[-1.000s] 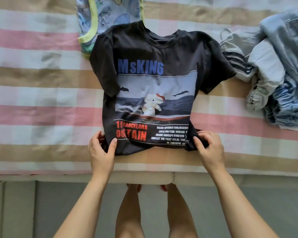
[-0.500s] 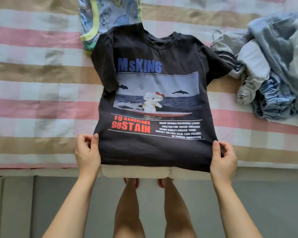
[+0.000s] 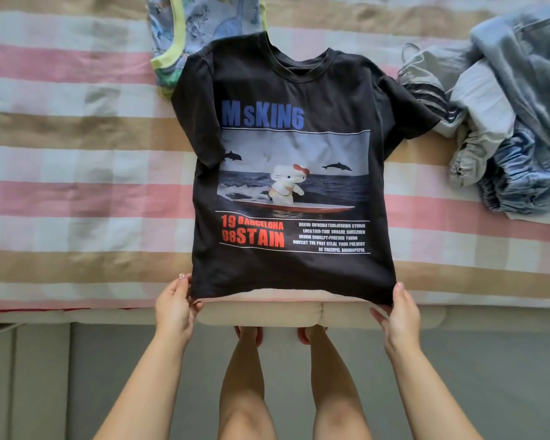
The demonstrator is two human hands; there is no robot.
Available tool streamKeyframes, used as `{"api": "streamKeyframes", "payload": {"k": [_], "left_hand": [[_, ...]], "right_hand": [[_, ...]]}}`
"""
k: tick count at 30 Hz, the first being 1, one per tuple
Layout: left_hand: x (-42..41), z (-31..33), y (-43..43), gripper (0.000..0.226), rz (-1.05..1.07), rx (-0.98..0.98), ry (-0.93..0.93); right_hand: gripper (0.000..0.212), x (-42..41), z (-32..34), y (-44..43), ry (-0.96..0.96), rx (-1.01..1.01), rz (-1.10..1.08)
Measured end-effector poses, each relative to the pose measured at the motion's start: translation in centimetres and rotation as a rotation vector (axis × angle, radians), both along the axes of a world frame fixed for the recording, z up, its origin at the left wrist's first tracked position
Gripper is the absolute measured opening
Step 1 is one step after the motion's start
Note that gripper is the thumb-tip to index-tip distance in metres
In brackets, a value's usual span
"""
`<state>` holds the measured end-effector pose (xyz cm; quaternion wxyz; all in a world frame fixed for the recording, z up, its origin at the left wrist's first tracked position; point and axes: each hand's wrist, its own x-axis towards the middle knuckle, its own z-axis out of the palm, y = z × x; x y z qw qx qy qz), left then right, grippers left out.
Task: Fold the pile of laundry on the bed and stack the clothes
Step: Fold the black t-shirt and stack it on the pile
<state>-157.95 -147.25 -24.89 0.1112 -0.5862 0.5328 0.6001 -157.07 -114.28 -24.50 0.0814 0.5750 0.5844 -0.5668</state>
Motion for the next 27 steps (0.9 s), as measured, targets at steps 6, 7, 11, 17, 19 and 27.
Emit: {"api": "streamKeyframes", "payload": {"k": [6, 7, 11, 17, 19, 27], "left_hand": [[-0.6, 0.2, -0.6, 0.024, -0.135, 0.189, 0.014], [-0.7, 0.4, -0.5, 0.024, -0.183, 0.185, 0.053], [-1.1, 1.6, -0.3, 0.022, -0.231, 0.112, 0.226], [-0.6, 3.4, -0.4, 0.029, -0.124, -0.144, 0.328], [-0.2, 3.4, -0.2, 0.029, -0.162, -0.269, 0.296], [2.0, -0.2, 1.3, 0.018, -0.313, -0.401, 0.108]], "right_hand": [[0.012, -0.6, 0.6, -0.1, 0.041, -0.169, -0.040], [0.011, -0.6, 0.7, -0.2, 0.059, -0.153, -0.045], [0.013, -0.9, 2.1, -0.1, 0.166, 0.022, -0.124], [0.018, -1.1, 3.5, 0.3, 0.258, 0.169, -0.114], [0.017, -0.8, 3.0, 0.3, 0.235, 0.221, -0.085], [0.007, 0.9, -0.6, 1.3, 0.083, 0.232, -0.081]]}}
